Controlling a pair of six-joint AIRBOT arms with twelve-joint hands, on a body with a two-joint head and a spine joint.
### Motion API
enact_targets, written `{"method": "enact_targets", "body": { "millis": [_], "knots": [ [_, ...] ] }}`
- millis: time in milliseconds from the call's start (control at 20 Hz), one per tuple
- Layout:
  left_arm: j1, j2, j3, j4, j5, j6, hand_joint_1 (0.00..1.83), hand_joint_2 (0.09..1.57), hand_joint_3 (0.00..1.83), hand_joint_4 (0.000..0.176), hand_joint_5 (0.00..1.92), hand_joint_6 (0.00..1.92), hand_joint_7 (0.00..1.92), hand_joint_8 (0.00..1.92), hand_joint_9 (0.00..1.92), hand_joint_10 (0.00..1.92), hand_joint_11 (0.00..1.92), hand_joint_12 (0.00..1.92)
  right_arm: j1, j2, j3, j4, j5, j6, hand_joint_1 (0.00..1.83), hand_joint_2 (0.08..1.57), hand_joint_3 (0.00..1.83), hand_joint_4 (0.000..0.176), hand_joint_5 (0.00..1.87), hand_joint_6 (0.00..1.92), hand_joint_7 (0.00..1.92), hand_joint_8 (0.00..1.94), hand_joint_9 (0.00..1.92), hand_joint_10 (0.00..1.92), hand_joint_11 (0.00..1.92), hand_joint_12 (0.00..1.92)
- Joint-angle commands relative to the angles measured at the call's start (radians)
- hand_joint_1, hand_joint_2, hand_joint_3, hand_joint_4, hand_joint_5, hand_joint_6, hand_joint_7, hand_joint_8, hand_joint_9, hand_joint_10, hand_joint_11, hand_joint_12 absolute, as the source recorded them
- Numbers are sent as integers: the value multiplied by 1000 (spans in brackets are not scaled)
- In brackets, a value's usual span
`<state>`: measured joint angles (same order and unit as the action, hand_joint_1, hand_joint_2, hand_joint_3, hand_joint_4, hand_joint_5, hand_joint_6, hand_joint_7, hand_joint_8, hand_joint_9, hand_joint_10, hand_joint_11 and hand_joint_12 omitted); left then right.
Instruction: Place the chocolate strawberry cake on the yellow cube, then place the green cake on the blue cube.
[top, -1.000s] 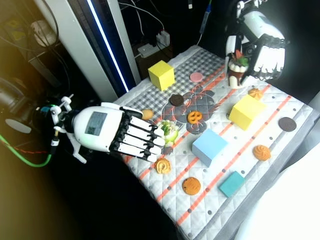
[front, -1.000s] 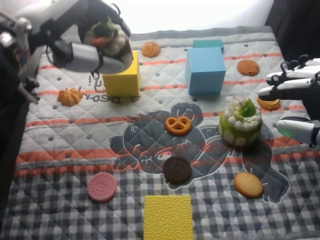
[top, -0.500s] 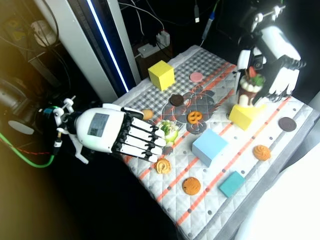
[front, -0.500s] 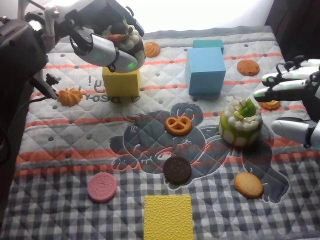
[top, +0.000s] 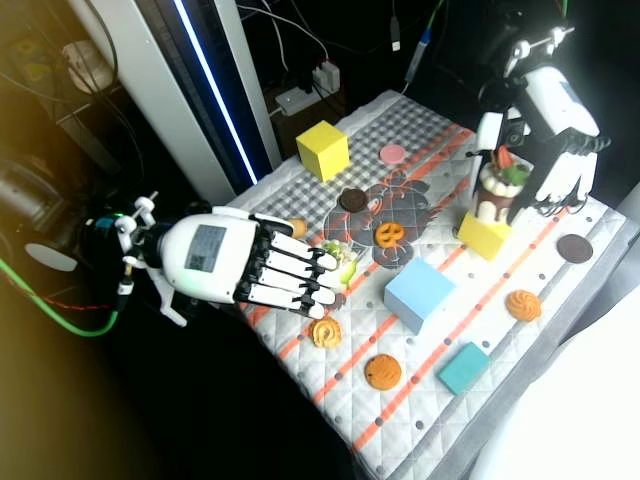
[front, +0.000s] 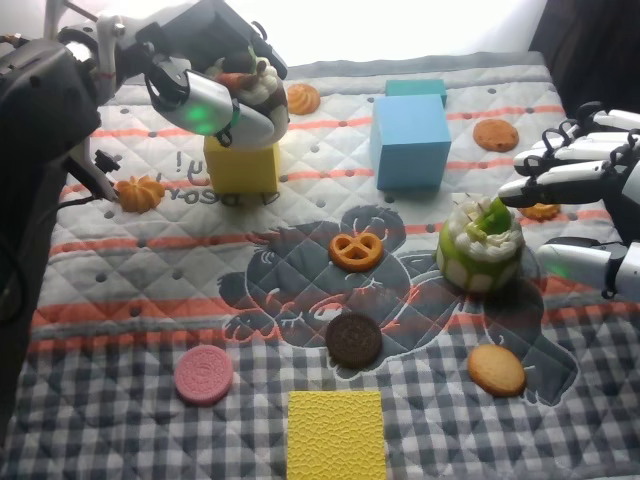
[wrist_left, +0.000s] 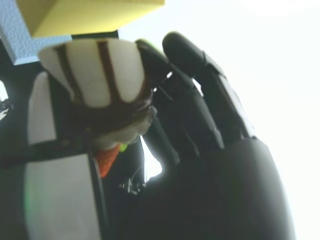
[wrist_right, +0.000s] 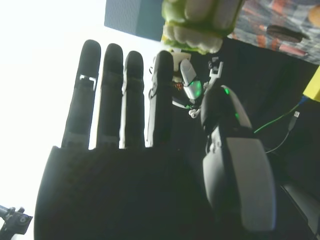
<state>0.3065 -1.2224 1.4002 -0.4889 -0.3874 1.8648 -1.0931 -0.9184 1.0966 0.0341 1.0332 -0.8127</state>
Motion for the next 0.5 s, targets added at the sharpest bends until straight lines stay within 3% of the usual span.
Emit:
{"method": "enact_targets", "body": {
  "millis": [0, 100, 250, 400, 450],
  "knots": [
    [-8, 5, 7, 4, -110, -6, 1295, 1051, 0, 0, 1374, 11, 1055, 1084, 956, 852, 594, 1334, 13, -1, 4, 13, 119, 4, 288, 1312, 0, 65, 647, 1, 508, 2, 500, 6, 240, 755],
    [-5, 5, 9, 4, -103, -6, 1289, 1057, 0, 0, 1375, 5, 1033, 1124, 968, 834, 629, 1374, 13, -1, 4, 12, 118, 5, 295, 1317, 1, 52, 648, 1, 516, 2, 517, 6, 256, 768],
    [-2, 5, 14, 4, -90, -6, 1288, 1051, 0, 0, 1390, 3, 1040, 1103, 993, 759, 629, 1331, 13, -1, 4, 12, 118, 7, 301, 1311, 0, 47, 648, 1, 504, 0, 494, 0, 240, 761],
    [2, 5, 20, -3, -80, -6, 1285, 1066, 0, 0, 1366, 0, 1006, 1177, 965, 784, 575, 1379, 13, -2, 4, 12, 118, 10, 287, 1318, 1, 73, 636, 0, 504, 0, 514, 3, 279, 747],
    [5, 4, 20, -3, -78, -6, 1285, 1066, 0, 0, 1355, 2, 1021, 1159, 935, 822, 502, 1448, 13, -2, 4, 12, 118, 11, 305, 1320, 1, 59, 640, 1, 514, 3, 516, 3, 286, 748]
  ]
}}
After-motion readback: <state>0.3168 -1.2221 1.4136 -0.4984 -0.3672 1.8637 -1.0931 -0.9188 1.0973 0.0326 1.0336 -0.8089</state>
